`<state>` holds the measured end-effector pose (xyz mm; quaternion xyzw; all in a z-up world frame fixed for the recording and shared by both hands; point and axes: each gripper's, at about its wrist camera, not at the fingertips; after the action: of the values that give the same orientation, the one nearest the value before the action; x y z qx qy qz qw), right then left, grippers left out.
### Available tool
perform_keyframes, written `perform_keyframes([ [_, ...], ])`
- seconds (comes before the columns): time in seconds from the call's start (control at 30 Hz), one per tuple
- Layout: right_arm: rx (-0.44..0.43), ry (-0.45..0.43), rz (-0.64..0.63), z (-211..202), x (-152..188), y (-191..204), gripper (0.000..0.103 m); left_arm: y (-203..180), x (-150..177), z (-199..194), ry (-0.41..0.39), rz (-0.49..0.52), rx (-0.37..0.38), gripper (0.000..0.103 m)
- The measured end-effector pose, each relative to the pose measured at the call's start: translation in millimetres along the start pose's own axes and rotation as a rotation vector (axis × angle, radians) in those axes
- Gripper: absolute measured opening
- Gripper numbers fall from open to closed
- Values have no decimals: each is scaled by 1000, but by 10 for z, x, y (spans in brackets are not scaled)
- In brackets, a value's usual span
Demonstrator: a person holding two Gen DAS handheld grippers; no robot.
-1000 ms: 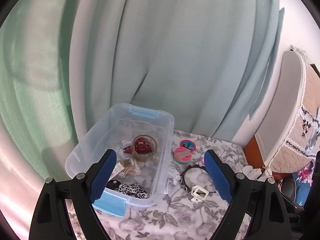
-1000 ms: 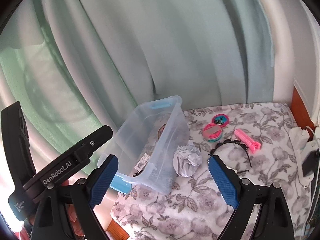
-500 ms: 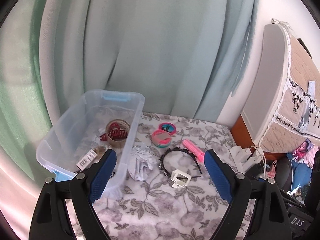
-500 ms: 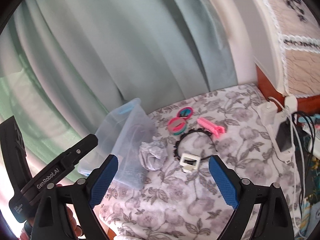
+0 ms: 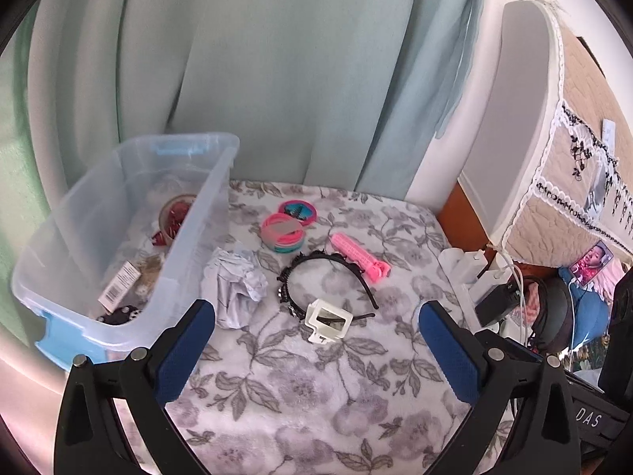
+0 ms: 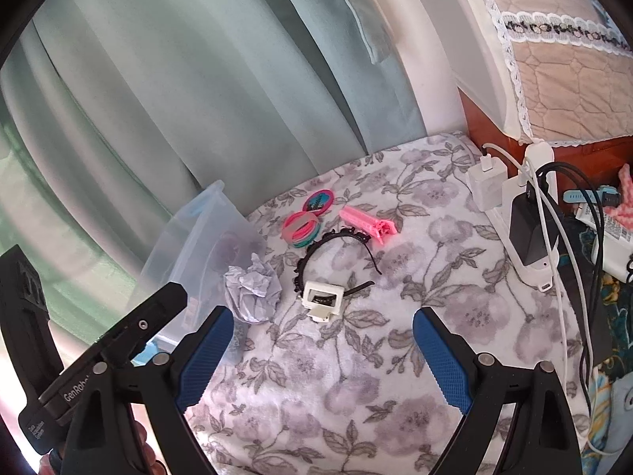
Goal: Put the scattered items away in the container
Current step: 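Move both tools back toward the white clip and pink roller clip, then grasp the white plastic clip with the left tool while the right tool grasps the pink roller clip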
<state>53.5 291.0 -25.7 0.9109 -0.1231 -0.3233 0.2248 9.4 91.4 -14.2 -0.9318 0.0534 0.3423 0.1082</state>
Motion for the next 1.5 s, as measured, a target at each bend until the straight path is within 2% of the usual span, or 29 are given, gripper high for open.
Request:
perform_keyframes([
  [0.3,60,99,-35,477,-25,-226,94,86,106,647,163,-48,-54,103],
  [0.43,74,132,-26,658,-29,-348,94,112,155,873,205,-50,-61,103],
  [0.7,86,170,9,909,-83,-546,94,7,171,1261,246,30,-85,102],
  [0.97,94,184,7,1126,-252,-642,94,-62,119,1557,267,60,-81,101],
  [1.2,103,193,-49,1339,-466,-650,94,-178,137,1717,278,87,-62,97],
  [1.4,102,204,-104,1537,-639,-656,94,-181,127,1873,295,90,-60,82],
  [1.5,101,207,-129,1649,-715,-651,94,-159,121,1914,296,79,-49,79],
])
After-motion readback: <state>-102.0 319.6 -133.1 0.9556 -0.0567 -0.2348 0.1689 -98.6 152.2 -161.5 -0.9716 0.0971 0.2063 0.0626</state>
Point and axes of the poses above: each gripper's, at about its wrist camera, not at the fingertips, and z roughly the way its jaws point, y to its left, x to its underside, and after that the axes turned 5 degrees about y, right-handed
